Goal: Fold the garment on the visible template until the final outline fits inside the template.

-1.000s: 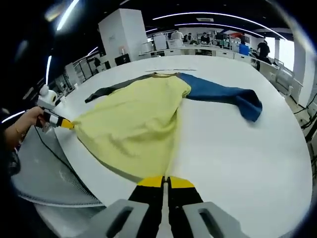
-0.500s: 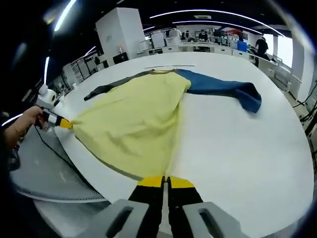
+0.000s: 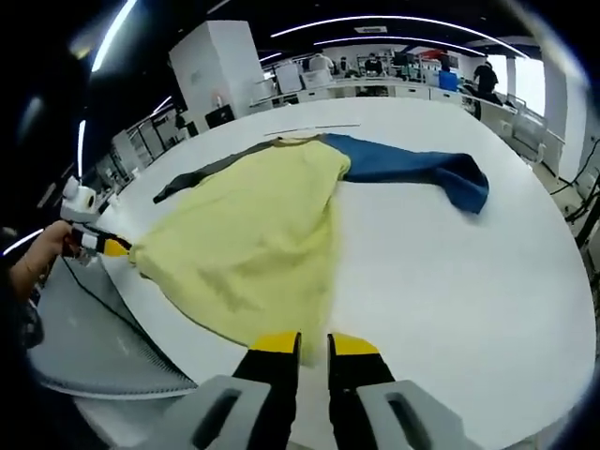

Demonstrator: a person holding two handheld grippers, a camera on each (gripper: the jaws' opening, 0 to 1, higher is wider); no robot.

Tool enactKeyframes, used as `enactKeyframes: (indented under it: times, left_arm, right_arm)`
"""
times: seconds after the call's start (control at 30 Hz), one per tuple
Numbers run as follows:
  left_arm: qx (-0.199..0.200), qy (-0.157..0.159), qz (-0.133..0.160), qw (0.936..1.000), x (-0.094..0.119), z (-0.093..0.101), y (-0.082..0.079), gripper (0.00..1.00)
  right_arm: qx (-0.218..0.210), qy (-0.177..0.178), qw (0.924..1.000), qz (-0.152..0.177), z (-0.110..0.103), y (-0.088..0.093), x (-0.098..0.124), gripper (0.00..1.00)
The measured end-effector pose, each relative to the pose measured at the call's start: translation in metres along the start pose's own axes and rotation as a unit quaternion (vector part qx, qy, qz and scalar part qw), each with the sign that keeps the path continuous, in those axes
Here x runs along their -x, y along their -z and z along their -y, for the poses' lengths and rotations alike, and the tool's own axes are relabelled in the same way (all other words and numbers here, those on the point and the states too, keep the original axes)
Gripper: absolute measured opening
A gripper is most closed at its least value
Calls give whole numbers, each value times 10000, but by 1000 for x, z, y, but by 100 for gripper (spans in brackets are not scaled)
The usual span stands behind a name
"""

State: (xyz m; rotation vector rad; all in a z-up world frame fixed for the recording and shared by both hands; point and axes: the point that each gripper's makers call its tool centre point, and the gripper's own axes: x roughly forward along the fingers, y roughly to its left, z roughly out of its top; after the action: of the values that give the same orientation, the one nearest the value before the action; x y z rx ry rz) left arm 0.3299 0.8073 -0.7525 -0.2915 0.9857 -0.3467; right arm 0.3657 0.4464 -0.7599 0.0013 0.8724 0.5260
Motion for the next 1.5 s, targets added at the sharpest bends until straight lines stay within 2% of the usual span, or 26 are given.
enactKeyframes:
  times: [0.1, 0.17, 0.27, 0.33, 0.43, 0.47, 0.5, 0.6, 0.73, 0.8, 1.0, 1.07, 1.13, 1.37, 1.5]
  left_arm:
    - [251, 21, -72, 9997, -4, 0, 2, 25]
    - [329, -127, -4, 9994, -7, -4, 1, 19]
    - [650, -253, 24, 9976, -11, -9, 2, 13]
    - [759, -355, -78, 9965, -13, -12, 6, 12]
    - [545, -551, -325, 9965, -14, -15, 15, 8]
    - [450, -565, -244, 9971, -15, -14, 13, 5]
    - [410, -618, -342, 9967, -14, -16, 16, 4]
    - [471, -612, -322, 9965, -15, -14, 17, 3]
    - [402, -563, -306, 9971, -13, -7, 17, 10]
    - [450, -550, -304, 9970, -13, -6, 18, 10]
    - [257, -750, -407, 9960, -13, -5, 21, 6]
    - [176, -821, -515, 9951, -13, -4, 25, 1]
    - [-130, -803, -553, 9952, -14, -4, 24, 0]
    - [-330, -777, -645, 9943, -7, -10, 20, 0]
    - [-220, -641, -695, 9953, 1, -3, 15, 0]
  right_arm:
    - [54, 9, 10000, -63, -1, -2, -5, 7]
    - [33, 53, 9999, -99, 1, -2, -8, 6]
    - [32, 126, 9998, -166, 4, 0, -10, 5]
    - [56, 150, 9996, -226, 4, 1, -12, 5]
    - [58, 137, 9994, -301, 3, 4, -15, 2]
    - [90, 139, 9994, -316, 3, 5, -16, 1]
    - [103, 165, 9993, -332, 3, 5, -16, 1]
    - [94, 207, 9992, -318, 3, 5, -16, 0]
    - [31, 191, 9993, -320, 2, 4, -16, 0]
    - [13, 191, 9993, -318, 2, 5, -16, 0]
    - [113, 245, 9991, -338, 1, 5, -17, 0]
    - [131, 264, 9990, -341, 1, 5, -17, 0]
    - [102, 265, 9990, -341, 2, 5, -16, 0]
    - [52, 303, 9990, -337, 5, 5, -6, 0]
    - [-158, 262, 9988, -387, 2, 7, 0, 0]
